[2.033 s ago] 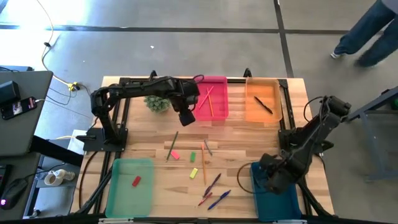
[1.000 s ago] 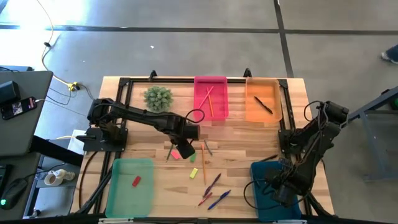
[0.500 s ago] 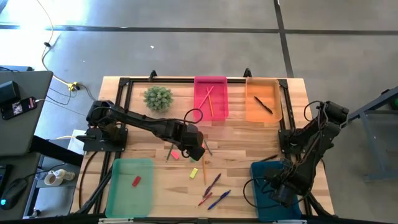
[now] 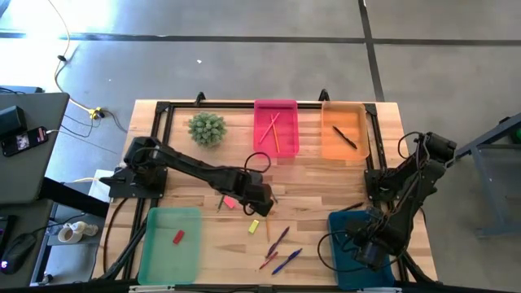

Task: Sort crayons/erasers/pens/pencils in bins
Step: Put the green eraser into the green bin

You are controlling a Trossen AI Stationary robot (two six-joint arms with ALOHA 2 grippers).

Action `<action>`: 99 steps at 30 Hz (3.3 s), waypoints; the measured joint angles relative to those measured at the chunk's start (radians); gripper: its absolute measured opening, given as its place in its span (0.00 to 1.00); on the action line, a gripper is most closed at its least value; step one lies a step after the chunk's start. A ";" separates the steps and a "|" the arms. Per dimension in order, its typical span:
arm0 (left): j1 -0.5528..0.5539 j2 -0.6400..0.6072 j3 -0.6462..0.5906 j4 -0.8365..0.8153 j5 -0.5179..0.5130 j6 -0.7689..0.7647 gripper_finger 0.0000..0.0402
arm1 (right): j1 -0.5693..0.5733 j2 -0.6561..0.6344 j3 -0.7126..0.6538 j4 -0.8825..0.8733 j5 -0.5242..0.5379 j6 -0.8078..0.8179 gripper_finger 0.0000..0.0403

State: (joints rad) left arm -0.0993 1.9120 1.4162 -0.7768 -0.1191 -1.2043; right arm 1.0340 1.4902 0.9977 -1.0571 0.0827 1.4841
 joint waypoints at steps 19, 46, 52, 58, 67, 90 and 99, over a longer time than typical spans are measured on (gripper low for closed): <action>0.009 0.110 0.000 0.021 0.046 -0.060 0.45 | 0.000 0.000 0.000 0.001 0.019 0.000 0.22; 0.008 0.186 0.002 0.004 0.062 0.012 0.23 | -0.007 -0.017 0.002 0.006 0.015 0.042 0.22; 0.007 0.186 0.001 0.006 0.060 0.057 0.17 | -0.007 -0.039 0.003 0.004 0.024 0.049 0.22; 0.008 0.154 -0.003 0.009 0.082 0.091 0.17 | -0.007 -0.074 0.003 0.011 0.059 0.064 0.22; 0.007 0.051 -0.003 -0.063 0.127 0.169 0.15 | -0.008 -0.146 0.003 0.026 0.156 0.086 0.22; -0.321 -0.290 -0.002 -0.722 0.142 -0.172 0.15 | -0.324 -0.335 0.003 0.067 0.326 -0.413 0.22; -0.539 -0.294 -0.045 -0.688 0.142 -0.551 0.15 | -0.494 -0.338 0.003 0.219 0.257 -0.664 0.22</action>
State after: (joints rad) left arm -0.6381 1.6180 1.3714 -1.4645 0.0231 -1.7555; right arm 0.5402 1.1519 1.0012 -0.8382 0.3402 0.8203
